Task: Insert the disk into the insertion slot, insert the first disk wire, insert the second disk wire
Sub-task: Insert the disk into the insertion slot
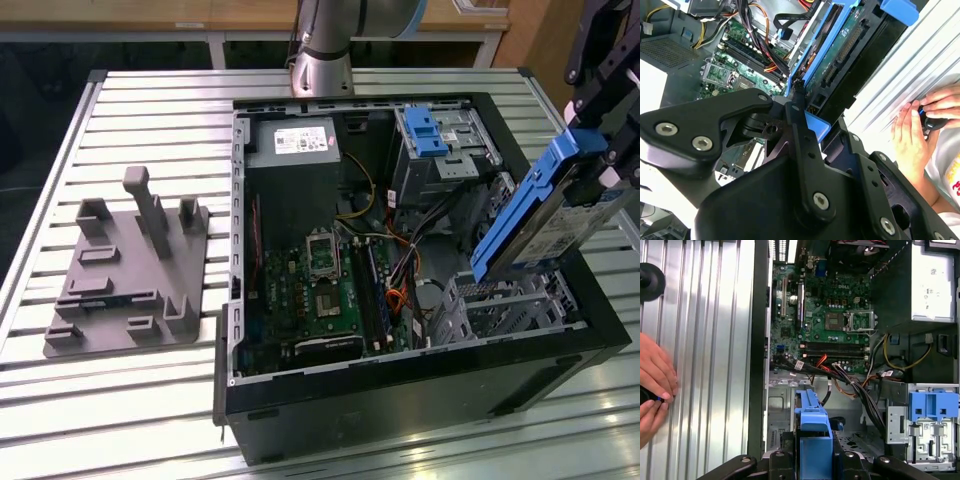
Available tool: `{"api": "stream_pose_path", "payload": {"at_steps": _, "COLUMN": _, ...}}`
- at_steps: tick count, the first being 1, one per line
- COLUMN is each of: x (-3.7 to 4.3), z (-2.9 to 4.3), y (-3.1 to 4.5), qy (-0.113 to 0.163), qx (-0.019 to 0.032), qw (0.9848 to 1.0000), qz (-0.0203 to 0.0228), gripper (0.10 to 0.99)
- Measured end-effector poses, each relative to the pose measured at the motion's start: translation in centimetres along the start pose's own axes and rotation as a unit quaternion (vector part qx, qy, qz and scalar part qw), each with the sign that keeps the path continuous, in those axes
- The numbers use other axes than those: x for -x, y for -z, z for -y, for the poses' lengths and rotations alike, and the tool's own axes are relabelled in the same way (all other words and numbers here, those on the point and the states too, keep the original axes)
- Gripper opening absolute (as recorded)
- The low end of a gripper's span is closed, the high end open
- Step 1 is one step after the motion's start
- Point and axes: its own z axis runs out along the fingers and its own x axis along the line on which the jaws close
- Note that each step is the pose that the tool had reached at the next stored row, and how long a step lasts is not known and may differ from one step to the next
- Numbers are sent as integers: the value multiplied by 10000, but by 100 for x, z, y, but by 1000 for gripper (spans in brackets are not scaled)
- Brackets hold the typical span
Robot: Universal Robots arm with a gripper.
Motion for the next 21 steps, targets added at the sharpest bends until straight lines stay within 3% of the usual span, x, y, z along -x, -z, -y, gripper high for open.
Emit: {"api": "stream_pose_path", "payload": {"at_steps": 21, "x": 7, "z": 3, "y": -59, "qy": -22, "qx": -2, "qw": 10000, "qz": 0, "gripper": 365}}
